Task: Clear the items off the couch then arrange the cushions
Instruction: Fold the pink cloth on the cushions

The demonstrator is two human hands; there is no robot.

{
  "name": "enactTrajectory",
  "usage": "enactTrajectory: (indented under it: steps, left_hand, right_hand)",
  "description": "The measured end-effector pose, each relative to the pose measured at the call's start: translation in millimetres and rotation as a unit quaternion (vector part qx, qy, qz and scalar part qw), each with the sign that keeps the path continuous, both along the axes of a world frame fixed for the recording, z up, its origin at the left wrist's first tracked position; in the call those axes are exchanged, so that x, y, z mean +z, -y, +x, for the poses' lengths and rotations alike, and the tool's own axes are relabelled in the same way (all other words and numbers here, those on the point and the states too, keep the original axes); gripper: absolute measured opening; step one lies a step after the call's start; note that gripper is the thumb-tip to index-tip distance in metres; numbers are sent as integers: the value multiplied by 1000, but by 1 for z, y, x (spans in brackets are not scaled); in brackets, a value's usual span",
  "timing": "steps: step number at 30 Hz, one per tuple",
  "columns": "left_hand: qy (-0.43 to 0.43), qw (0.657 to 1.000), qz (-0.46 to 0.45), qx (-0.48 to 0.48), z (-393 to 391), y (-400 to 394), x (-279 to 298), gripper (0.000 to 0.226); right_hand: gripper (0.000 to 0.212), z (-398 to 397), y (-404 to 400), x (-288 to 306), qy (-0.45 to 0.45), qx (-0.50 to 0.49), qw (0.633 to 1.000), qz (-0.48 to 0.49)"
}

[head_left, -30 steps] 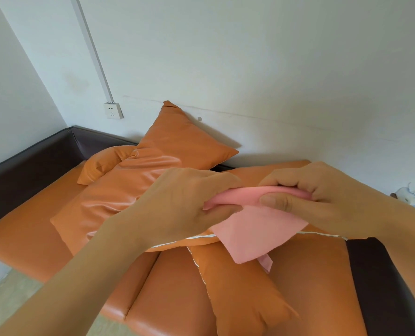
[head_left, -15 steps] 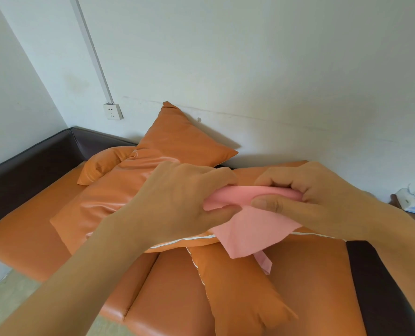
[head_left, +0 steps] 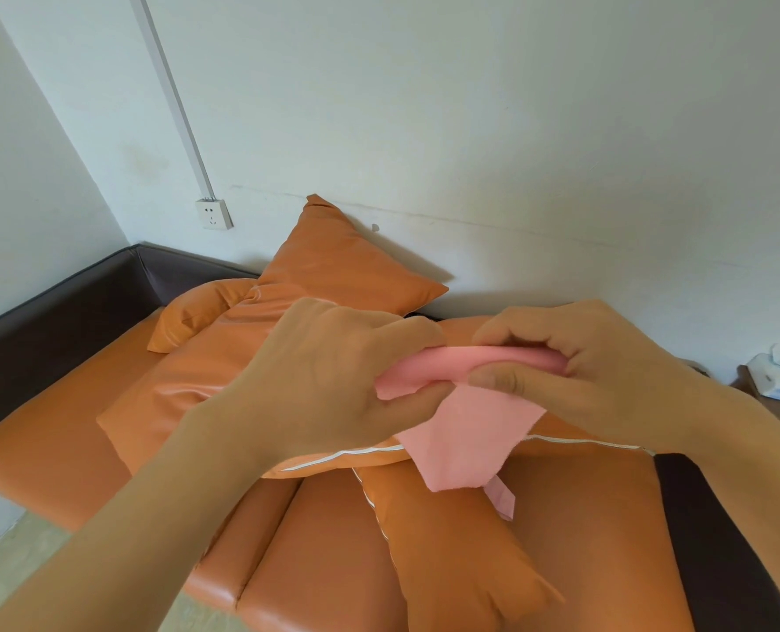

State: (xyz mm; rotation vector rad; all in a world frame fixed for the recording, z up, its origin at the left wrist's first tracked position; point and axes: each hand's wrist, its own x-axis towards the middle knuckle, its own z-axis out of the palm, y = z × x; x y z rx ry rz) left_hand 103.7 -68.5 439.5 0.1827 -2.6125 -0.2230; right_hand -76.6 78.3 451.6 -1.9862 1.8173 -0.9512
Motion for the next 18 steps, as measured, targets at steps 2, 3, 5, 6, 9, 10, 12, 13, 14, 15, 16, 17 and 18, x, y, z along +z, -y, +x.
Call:
enactTrajectory:
  steps: [2,3,5,6,9,10,12,13,14,15,16,17,18]
  left_hand:
    - [-5,1000,8,-4,0,1,1,33]
    - [-4,1000,10,-5,1,2,1,34]
    - [-3,1000,12,-4,1,3,-1,36]
    - [-2,1000,18,0,2,3,-2,37]
    - [5,999,45,22,3,5,-4,42]
    - [8,998,47,28,4,6,-5,43]
    - [2,1000,28,13,4,6,-2,35]
    - [-13,1000,7,-9,4,4,0,26]
    - [-31,999,-7,-29,4,2,2,20]
    - [-45,998,-13,-41,4,0,4,18]
    - [-53,997,-12,-49,5,-1,5,18]
    - [-60,997,-10,-53,5,-2,6,20]
    - [-61,997,-8,-54,5,-1,6,21]
  right_hand:
    - [22,-1,-1,2,52,2,998,29]
    - [21,-1,-1,2,70,4,997,38]
    - [22,-2,-2,2,73,6,997,38]
    - [25,-1,-1,2,64,2,997,33]
    - [33,3,0,1,20,-16,1000,6]
    - [33,4,1,-1,-2,-18,1000,-5]
    - [23,5,4,-3,-23,-12,999,-25]
    - [20,5,5,-3,-15,-4,1000,-23]
    - [20,5,5,-3,2,3,1000,-11]
    - [22,5,5,-3,18,11,1000,4]
    - [24,5,5,-3,32,19,999,15]
    - [25,5,5,-2,45,25,998,22]
    - [27,6,5,-2,59,31,997,27]
